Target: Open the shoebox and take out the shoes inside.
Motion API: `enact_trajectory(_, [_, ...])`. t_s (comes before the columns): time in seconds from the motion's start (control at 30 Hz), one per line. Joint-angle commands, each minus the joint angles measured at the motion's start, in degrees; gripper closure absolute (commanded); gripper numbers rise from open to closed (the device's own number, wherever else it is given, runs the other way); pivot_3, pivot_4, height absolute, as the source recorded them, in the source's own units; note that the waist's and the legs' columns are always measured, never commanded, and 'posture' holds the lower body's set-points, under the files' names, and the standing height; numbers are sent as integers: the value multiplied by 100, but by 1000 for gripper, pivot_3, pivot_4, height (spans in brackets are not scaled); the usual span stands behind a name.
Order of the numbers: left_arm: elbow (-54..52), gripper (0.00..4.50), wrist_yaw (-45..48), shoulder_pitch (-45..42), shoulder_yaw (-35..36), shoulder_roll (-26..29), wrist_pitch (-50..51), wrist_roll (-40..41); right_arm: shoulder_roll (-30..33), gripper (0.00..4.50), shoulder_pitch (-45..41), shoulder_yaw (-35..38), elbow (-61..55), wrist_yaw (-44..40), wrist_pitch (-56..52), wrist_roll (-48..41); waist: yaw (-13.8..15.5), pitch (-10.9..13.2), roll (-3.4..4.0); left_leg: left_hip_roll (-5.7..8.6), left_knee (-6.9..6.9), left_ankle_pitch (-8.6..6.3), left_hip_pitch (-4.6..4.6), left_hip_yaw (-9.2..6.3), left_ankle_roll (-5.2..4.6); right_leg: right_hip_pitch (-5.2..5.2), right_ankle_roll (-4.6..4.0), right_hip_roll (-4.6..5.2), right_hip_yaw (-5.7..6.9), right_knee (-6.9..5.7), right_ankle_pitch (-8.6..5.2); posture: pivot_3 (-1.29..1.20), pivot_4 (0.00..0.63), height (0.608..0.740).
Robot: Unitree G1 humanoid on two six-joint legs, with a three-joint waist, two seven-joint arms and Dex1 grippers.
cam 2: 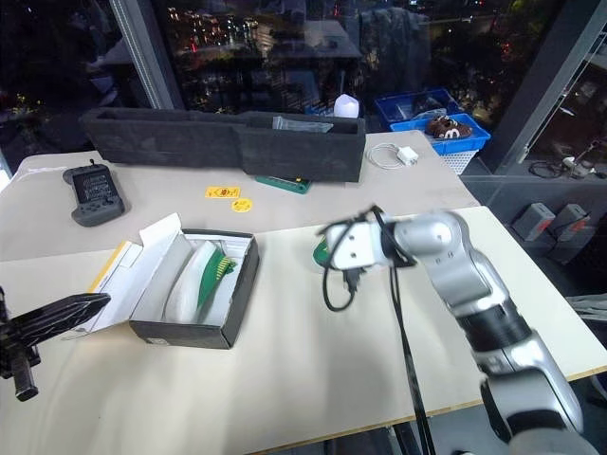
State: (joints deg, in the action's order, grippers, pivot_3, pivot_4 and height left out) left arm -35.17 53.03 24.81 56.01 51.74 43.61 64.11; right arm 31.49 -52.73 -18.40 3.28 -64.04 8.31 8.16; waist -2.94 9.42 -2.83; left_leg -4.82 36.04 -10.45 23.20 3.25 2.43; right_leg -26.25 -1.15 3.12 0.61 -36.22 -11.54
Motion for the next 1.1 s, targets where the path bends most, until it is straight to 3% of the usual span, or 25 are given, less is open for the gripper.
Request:
enact_trajectory(0.03, [81, 4500, 0, -176, -69, 149, -40, -35, -754, 1706, -640, -634, 841, 430, 1175, 448, -3, 0, 0, -1, -5, 8, 1, -9, -12, -1, -1, -5, 2, 2, 0, 0, 150, 738])
enact_trajectory(0.2, [247, 4500, 49, -277, 83, 249, 94, 80, -1693, 1706, -1351, -1476, 2416, 1339, 2721, 1460, 59, 1, 2, 2, -13, 6, 27, -10, -10, -8, -13, 1, 6, 4, -6, 0, 150, 738])
enact_trajectory(0.57, [260, 4500, 44, -96, 522, 173, 261, 179, -2725, 1706, -2391, -2245, 4878, 3080, 4191, 2826, 18, 1, 0, -1, -9, -7, 49, -11, 11, -24, 12, 0, 8, 4, 3, 0, 150, 738])
enact_trajectory(0.9, [-8, 4500, -131, 59, 645, 58, 306, 374, -3270, 1706, -2372, -2989, 5740, 4305, 4503, 3941, -15, -2, -3, -1, -9, -7, 22, -12, 11, -9, -12, 2, 4, -7, -11, 0, 150, 738])
enact_trajectory(1.1, [-16, 4500, -167, 100, 669, 64, 281, 400, -3487, 1706, -2452, -3042, 6187, 4661, 4366, 4113, -104, -7, -12, -1, -11, -7, -2, -14, 11, 6, -17, 1, 4, -14, -14, 0, 150, 738])
